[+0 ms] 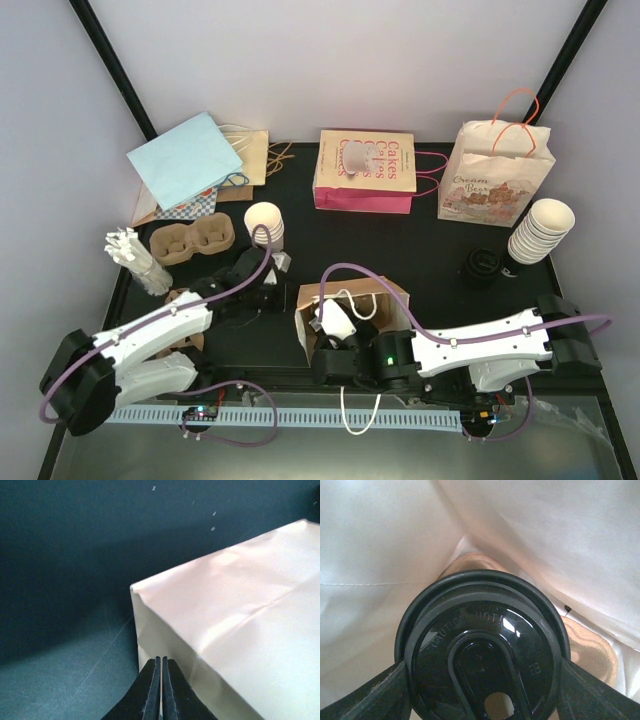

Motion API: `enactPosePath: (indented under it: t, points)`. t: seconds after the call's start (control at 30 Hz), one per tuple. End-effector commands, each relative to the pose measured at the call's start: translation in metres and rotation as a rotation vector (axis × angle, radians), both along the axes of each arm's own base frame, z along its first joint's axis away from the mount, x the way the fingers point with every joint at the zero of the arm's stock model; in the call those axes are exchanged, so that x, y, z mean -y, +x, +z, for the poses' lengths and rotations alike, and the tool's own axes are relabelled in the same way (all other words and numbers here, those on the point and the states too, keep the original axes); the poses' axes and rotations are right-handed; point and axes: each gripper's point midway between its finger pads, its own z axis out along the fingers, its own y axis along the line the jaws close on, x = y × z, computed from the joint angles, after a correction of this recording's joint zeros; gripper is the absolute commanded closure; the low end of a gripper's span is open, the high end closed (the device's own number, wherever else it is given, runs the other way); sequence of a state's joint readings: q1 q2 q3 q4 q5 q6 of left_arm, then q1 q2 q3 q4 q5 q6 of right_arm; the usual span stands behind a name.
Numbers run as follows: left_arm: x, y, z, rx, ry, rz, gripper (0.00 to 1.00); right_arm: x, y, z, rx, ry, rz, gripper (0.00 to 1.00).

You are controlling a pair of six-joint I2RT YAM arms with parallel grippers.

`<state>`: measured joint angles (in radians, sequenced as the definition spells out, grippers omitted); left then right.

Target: Pack the takeout coffee

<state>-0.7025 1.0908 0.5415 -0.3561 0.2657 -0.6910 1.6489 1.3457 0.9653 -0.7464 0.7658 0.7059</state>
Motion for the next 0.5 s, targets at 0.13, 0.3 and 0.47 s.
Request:
enactPosePath:
  t: [0.13, 0.3, 0.47]
  points:
    - [-0.029, 0.014, 0.047, 0.137, 0.042, 0.081, 0.96, 0.001, -0.008, -0.017, -0.060, -0.015, 0.005, 0.59]
    - [-0.039, 0.022, 0.061, 0.185, 0.021, 0.129, 0.92, 0.000, -0.010, -0.022, -0.066, -0.025, 0.019, 0.60]
    - [-0.033, 0.032, 0.070, 0.201, -0.014, 0.123, 0.73, -0.006, -0.018, -0.028, -0.072, -0.039, 0.055, 0.60]
